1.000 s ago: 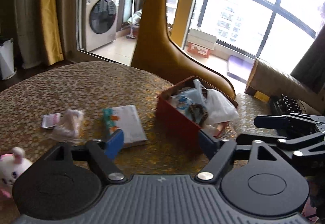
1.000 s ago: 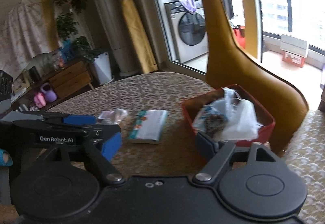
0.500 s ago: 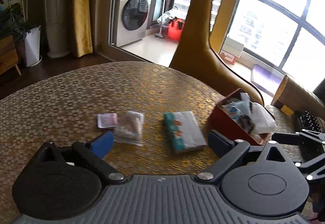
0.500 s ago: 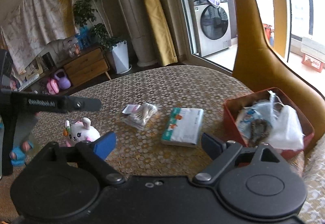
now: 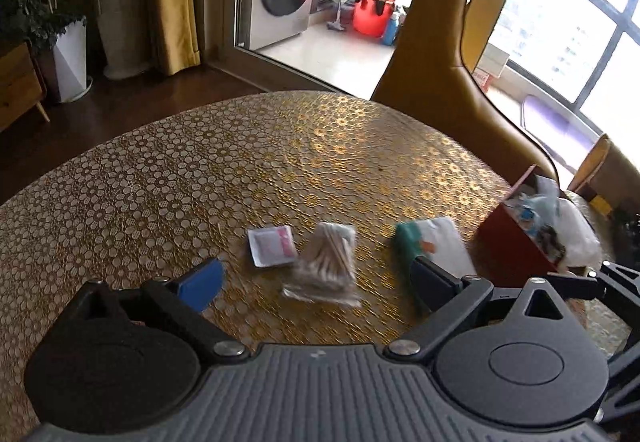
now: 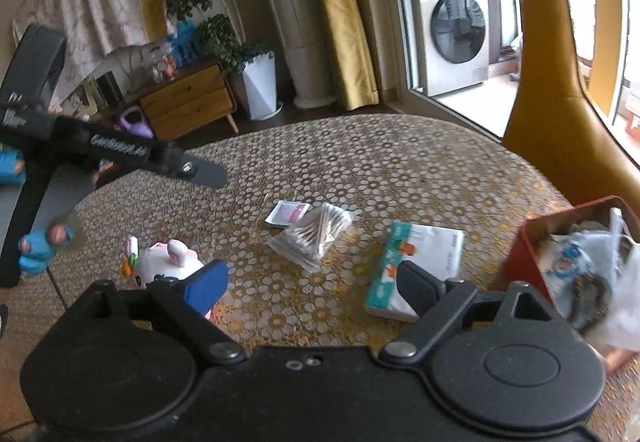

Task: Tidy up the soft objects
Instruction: 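Move both tools back over the cotton swabs and wipe packet on the table, then grasp the pink-printed wipe packet with the left tool while the right tool grasps the cotton swab bag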

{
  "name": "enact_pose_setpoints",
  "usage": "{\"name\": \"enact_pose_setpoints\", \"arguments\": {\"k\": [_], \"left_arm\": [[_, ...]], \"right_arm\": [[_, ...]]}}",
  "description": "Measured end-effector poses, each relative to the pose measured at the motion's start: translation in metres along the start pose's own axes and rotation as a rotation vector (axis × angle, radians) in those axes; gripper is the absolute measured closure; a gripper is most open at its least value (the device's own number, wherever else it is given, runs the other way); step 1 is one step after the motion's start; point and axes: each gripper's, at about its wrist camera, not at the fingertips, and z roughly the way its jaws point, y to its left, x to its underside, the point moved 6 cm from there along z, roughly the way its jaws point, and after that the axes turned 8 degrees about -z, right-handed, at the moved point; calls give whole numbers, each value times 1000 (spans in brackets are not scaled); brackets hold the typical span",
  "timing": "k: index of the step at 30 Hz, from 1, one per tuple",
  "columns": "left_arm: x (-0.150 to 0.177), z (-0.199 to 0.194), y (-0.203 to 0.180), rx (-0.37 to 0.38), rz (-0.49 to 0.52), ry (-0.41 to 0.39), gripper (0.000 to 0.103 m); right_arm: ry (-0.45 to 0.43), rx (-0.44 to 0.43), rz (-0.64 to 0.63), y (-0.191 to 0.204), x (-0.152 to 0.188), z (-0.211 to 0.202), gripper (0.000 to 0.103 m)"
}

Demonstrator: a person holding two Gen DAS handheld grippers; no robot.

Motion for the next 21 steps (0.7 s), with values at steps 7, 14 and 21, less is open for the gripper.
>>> {"name": "enact_pose_setpoints", "arguments": {"k": [7, 14, 21], "left_arm": [[-15, 59, 23, -103, -15, 76, 2], [-28, 101, 34, -156, -75, 129, 2], [-31, 137, 27, -191, -100, 198, 2]], "right_arm": [[55, -11, -17, 3, -15, 50, 12], [103, 0, -27, 7, -21, 101, 13], [140, 25, -1, 2, -24, 143, 15]]}}
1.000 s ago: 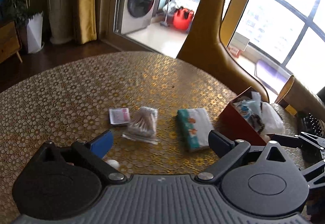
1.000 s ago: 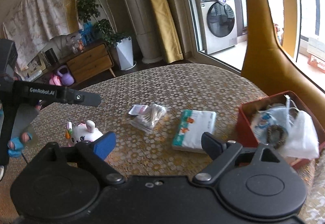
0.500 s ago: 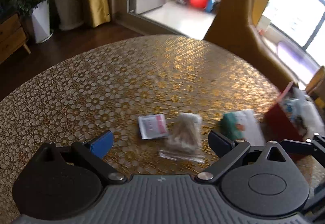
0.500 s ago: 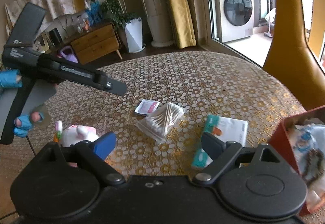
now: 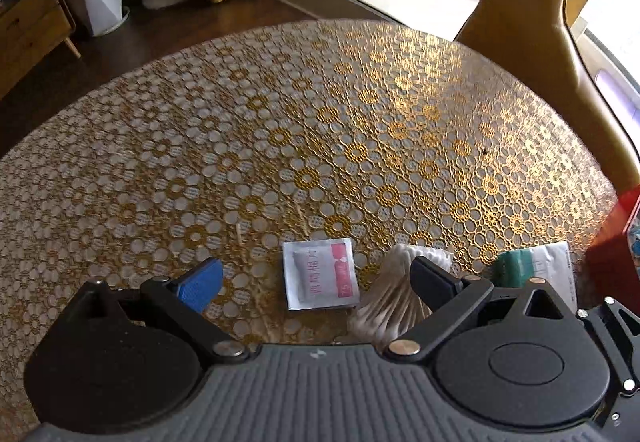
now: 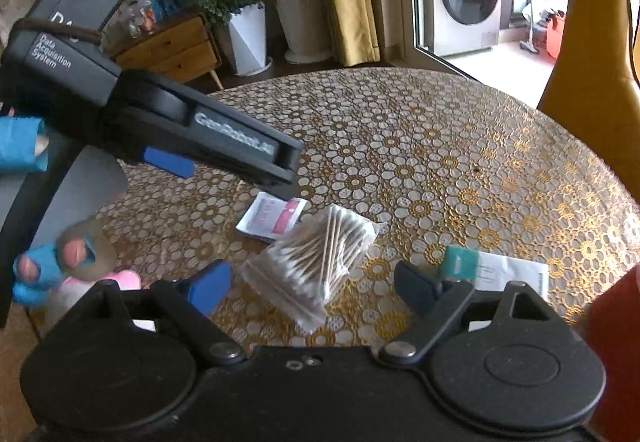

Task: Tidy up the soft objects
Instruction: 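Grasp the pink-printed wipe packet with the left tool while the right tool grasps the cotton swab bag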

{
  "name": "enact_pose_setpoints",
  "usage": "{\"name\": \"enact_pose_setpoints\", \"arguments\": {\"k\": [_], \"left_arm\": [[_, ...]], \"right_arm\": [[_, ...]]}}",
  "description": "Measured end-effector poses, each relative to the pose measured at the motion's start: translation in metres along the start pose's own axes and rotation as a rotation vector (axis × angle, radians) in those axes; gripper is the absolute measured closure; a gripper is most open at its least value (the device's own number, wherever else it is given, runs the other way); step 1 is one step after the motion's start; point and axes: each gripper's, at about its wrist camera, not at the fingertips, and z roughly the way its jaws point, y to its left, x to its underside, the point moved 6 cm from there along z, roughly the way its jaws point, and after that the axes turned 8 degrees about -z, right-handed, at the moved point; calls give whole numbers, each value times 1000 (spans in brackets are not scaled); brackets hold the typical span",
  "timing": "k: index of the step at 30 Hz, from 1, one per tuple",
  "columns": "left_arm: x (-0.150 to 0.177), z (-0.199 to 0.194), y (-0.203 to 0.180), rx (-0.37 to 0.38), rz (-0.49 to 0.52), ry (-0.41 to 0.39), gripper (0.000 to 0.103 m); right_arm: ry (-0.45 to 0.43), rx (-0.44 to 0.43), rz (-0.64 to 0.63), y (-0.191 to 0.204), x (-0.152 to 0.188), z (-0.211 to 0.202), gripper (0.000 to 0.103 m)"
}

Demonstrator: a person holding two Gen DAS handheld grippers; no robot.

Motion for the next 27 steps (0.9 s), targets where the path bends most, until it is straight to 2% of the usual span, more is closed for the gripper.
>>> {"name": "enact_pose_setpoints", "arguments": {"k": [10, 21, 23, 25, 27], "left_arm": [[0, 37, 2, -88, -8, 41, 2], [0, 60, 16, -94, -64, 36, 3], [2, 62, 15, -101, -61, 28, 6], [5, 66, 13, -98, -66, 35, 15], [6, 68, 13, -104, -72, 32, 16]], "right_arm": [[46, 9, 13, 3, -1, 36, 16], [55, 48, 29, 5, -5, 56, 17], [57, 58, 26, 5, -5, 58, 18], [55, 66, 17, 5, -5, 60, 18], [51, 68, 15, 5, -5, 61, 19]]}}
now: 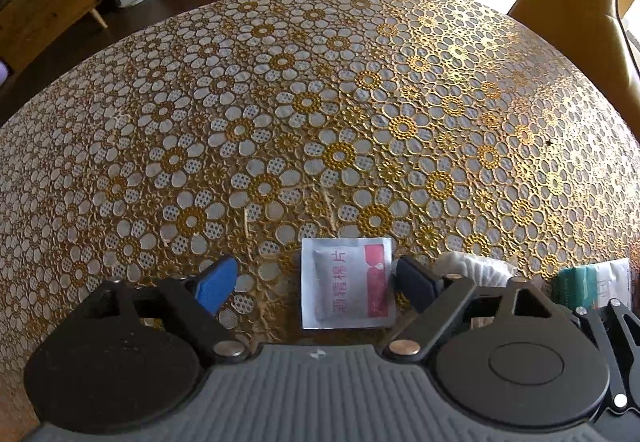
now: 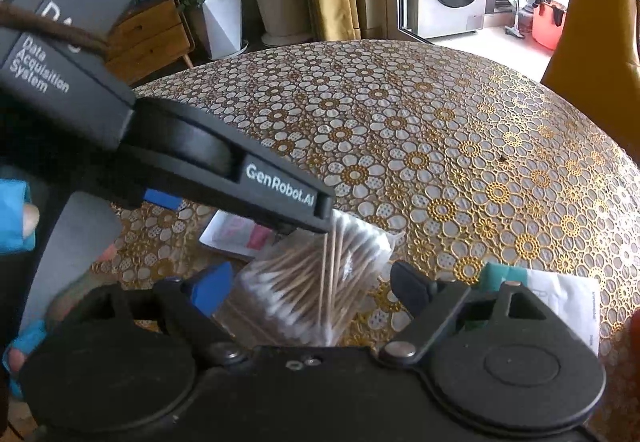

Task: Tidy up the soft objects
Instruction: 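Grasp the pink-printed wipe packet with the left tool while the right tool grasps the cotton swab bag, then carry the wipe packet with the left tool while the right tool carries the swab bag to the red box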

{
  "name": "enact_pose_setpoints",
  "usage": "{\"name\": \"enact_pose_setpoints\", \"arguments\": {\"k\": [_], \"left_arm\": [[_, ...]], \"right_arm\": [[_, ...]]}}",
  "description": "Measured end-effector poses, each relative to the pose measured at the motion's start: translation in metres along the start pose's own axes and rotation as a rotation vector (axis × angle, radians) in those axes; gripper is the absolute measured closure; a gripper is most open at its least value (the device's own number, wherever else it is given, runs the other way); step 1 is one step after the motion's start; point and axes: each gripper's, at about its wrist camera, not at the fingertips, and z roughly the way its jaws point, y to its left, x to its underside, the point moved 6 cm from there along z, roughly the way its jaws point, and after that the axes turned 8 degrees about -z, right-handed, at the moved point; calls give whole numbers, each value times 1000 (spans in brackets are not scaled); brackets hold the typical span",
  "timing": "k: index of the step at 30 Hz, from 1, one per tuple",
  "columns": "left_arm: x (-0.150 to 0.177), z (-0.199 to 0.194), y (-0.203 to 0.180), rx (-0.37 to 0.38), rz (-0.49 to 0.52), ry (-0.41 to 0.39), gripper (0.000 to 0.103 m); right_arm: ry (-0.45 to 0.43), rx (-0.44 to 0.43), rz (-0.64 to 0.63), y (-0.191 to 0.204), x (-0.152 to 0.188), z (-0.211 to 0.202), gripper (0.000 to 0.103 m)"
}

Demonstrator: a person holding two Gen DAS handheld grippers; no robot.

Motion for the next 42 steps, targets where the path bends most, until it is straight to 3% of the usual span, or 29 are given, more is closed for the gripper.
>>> {"name": "enact_pose_setpoints", "arguments": {"k": [3, 12, 17, 19, 33, 42], "left_arm": [[2, 3, -3, -2, -1, -9, 17], [9, -5, -22, 22, 56, -37, 40], [12, -8, -26, 24, 58, -42, 48], [13, -10, -26, 38, 62, -44, 57], [17, -23, -6, 81, 1, -43, 59], [16, -78, -12, 138, 0, -125, 59]], "right_arm": [[3, -8, -6, -2, 0, 3, 24], [-23, -62, -1, 0, 5, -5, 49], [-22, -69, -1, -3, 8, -9, 55], [-24, -74, 13, -7, 10, -10, 56], [-82, -67, 58, -26, 19, -43, 59], [-118, -83, 28, -29, 29, -84, 59]]}}
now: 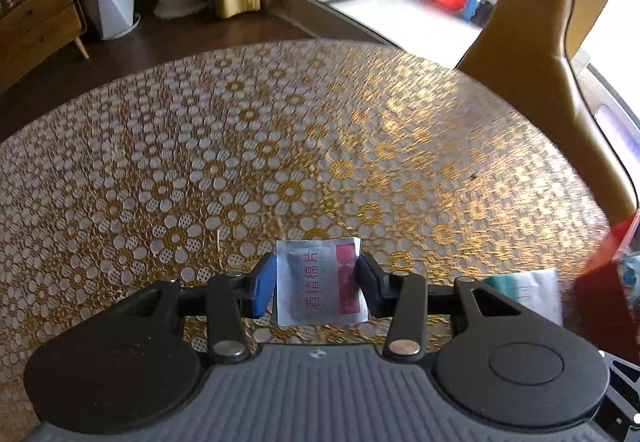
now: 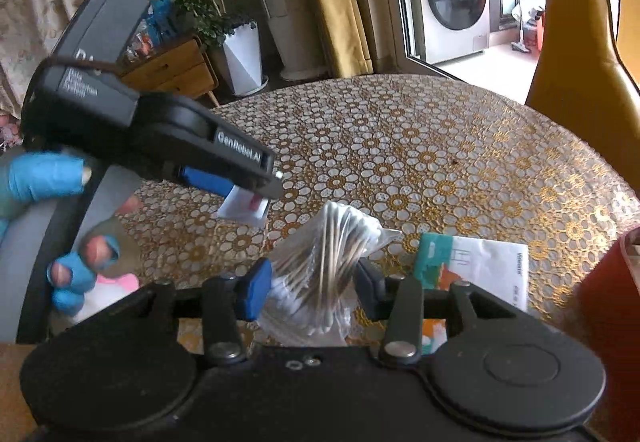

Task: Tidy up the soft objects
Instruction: 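Carry the wipe packet with the left tool while the right tool carries the swab bag to the red box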

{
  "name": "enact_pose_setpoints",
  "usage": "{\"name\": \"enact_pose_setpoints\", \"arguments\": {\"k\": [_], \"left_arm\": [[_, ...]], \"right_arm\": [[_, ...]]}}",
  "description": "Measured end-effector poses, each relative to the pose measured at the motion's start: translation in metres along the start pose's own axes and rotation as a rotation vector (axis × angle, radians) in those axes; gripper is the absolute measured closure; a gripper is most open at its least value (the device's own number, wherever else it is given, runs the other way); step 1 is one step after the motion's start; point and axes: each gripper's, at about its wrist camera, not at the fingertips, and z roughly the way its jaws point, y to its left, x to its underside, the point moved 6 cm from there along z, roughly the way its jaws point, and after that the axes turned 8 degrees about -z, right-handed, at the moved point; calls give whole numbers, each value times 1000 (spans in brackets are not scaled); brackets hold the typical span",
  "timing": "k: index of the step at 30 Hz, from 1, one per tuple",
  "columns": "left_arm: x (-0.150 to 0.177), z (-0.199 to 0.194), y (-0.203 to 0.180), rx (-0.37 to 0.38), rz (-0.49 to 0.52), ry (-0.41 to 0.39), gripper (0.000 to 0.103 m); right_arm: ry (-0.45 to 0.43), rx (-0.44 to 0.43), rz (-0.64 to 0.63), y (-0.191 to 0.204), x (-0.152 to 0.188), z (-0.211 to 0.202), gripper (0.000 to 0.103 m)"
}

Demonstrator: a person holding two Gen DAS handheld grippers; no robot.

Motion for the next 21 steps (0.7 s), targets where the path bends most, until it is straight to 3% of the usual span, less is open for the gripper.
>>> {"name": "enact_pose_setpoints", "arguments": {"k": [12, 21], "left_arm": [[22, -83, -61, 68, 94, -56, 59], [56, -129, -124, 145, 183, -58, 59]], "right_arm": [[-70, -2, -53, -2, 5, -91, 59], [-123, 49, -59, -35, 20, -162, 59]]}}
